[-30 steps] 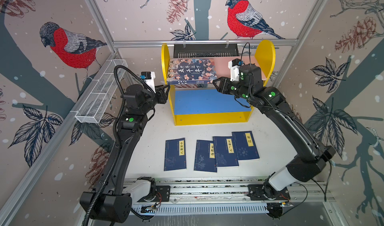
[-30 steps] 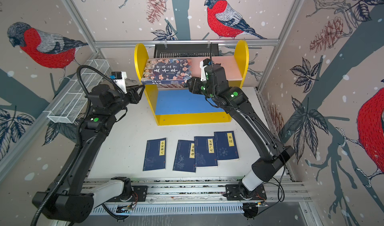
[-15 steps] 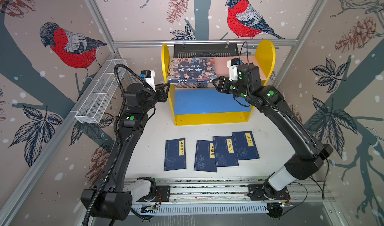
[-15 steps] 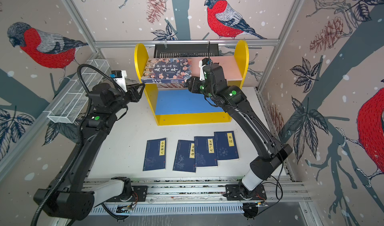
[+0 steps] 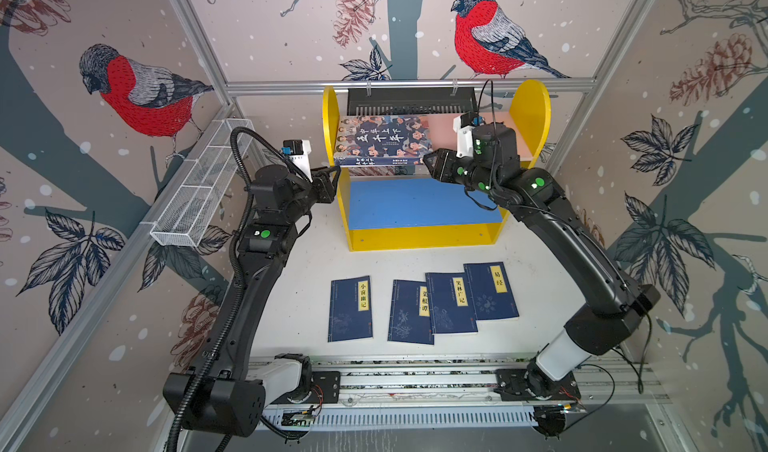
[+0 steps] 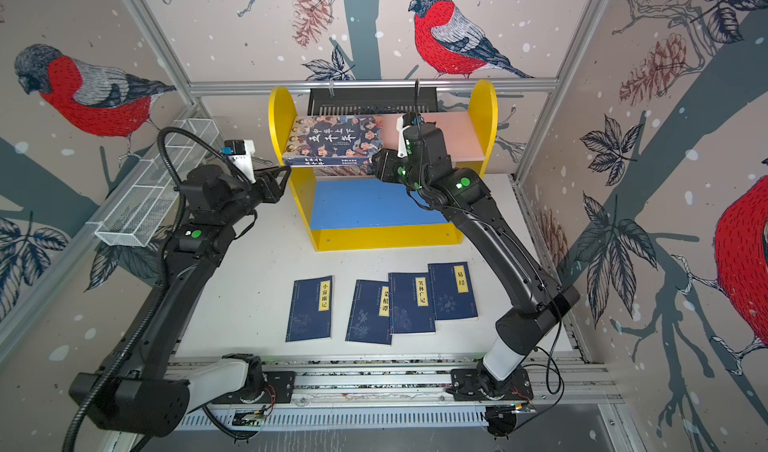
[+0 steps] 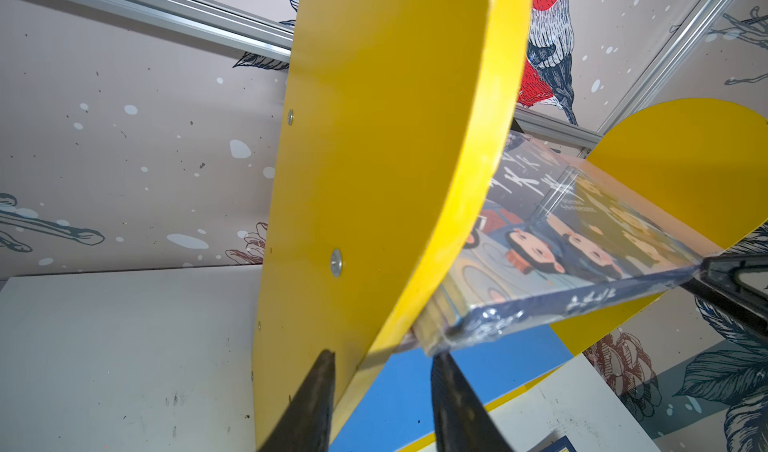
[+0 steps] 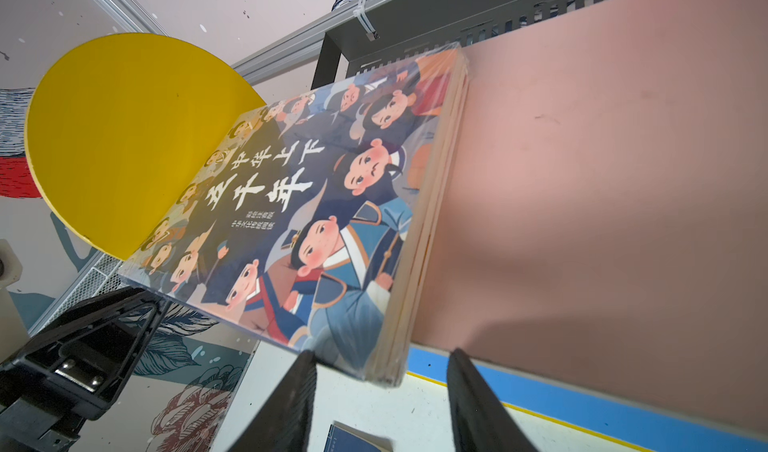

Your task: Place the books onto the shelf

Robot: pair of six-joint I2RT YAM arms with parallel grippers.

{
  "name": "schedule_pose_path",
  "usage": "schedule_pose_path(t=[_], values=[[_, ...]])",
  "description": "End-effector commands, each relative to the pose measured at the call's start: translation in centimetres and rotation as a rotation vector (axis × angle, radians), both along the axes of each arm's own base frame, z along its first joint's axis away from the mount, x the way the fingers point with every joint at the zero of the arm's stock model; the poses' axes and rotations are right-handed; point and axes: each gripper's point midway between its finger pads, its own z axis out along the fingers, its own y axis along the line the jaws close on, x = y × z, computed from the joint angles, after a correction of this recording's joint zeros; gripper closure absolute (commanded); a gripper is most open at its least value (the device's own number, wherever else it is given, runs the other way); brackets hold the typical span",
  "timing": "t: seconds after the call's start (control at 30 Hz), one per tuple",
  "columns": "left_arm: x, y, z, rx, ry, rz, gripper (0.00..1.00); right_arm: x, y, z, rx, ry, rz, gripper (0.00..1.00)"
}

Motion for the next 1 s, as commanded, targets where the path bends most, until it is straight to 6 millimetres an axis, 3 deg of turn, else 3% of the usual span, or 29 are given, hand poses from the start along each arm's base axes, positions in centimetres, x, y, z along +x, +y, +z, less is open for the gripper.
schedule_pose_path(t=[0.0, 0.27, 0.97], values=[[0.3, 0.3, 1.9, -0.013, -0.072, 0.018, 0.60, 0.4, -0.4, -0.3, -0.033, -0.009, -0.020, 0.48], [0.2, 0.3, 1.6, -0.006, -0.071, 0.020, 0.60, 0.4, -0.9, 0.6, -0.036, -0.033, -0.034, 0.48], [0.4, 0.5, 1.5, -0.008, -0.073, 0.036, 0.60, 1.3, -0.9, -0.4, -0.068, -0.023, -0.053, 0.47]])
